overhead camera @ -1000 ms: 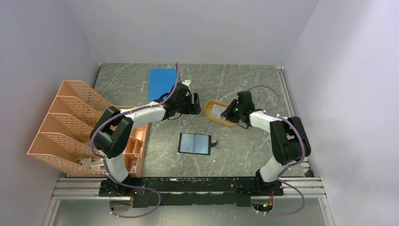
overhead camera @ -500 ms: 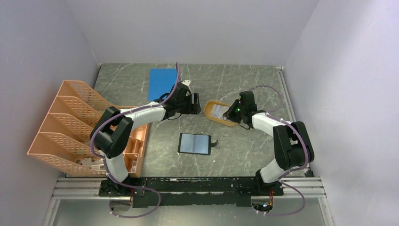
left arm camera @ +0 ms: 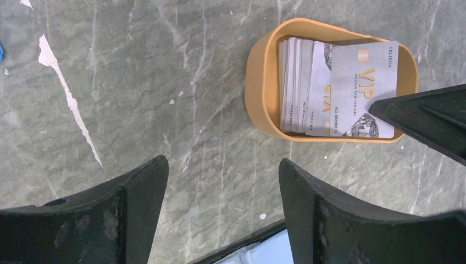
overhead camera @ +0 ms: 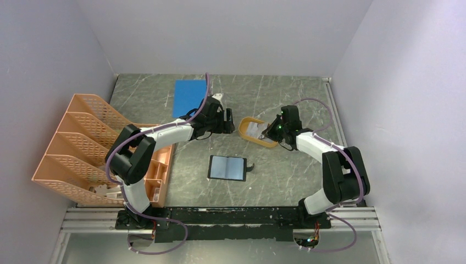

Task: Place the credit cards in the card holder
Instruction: Pick up the credit card from the storage box, then insert the credit card into the card holder.

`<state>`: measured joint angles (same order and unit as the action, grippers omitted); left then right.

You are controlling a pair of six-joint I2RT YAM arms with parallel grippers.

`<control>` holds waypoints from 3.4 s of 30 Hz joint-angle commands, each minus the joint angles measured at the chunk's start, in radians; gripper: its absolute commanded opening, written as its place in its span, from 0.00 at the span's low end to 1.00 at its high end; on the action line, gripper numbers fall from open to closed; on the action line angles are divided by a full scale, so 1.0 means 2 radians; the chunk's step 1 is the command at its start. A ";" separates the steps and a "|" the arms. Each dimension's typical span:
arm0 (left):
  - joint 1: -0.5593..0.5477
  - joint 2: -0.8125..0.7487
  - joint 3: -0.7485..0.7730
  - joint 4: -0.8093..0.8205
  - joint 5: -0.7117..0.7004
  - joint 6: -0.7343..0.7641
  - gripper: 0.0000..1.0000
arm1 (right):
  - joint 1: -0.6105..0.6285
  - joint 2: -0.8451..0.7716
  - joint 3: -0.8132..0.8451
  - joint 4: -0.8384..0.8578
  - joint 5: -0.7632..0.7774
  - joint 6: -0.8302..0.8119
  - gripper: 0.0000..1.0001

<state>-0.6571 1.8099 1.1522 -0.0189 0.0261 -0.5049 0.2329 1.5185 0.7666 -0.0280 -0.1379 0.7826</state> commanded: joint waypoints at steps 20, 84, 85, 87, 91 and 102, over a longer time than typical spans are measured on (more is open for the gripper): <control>0.003 -0.086 -0.014 -0.018 -0.053 -0.011 0.77 | -0.005 -0.066 0.105 -0.156 -0.061 0.141 0.00; 0.001 -0.233 -0.314 -0.007 0.048 -0.118 0.59 | 0.216 -0.047 -0.244 0.305 -0.123 0.151 0.00; 0.001 -0.233 -0.314 -0.007 0.050 -0.118 0.59 | 0.216 -0.044 -0.243 0.304 -0.122 0.151 0.00; 0.001 -0.234 -0.316 -0.007 0.051 -0.119 0.59 | 0.217 -0.039 -0.241 0.304 -0.120 0.152 0.00; 0.001 -0.238 -0.322 -0.003 0.055 -0.121 0.59 | 0.219 -0.031 -0.244 0.314 -0.114 0.158 0.00; -0.005 -0.239 -0.341 0.019 0.073 -0.133 0.58 | 0.232 -0.007 -0.251 0.351 -0.086 0.169 0.00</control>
<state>-0.6590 1.3426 0.5018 0.0002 0.1375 -0.7559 0.6769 1.4723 0.2737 0.6300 -0.3431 1.1114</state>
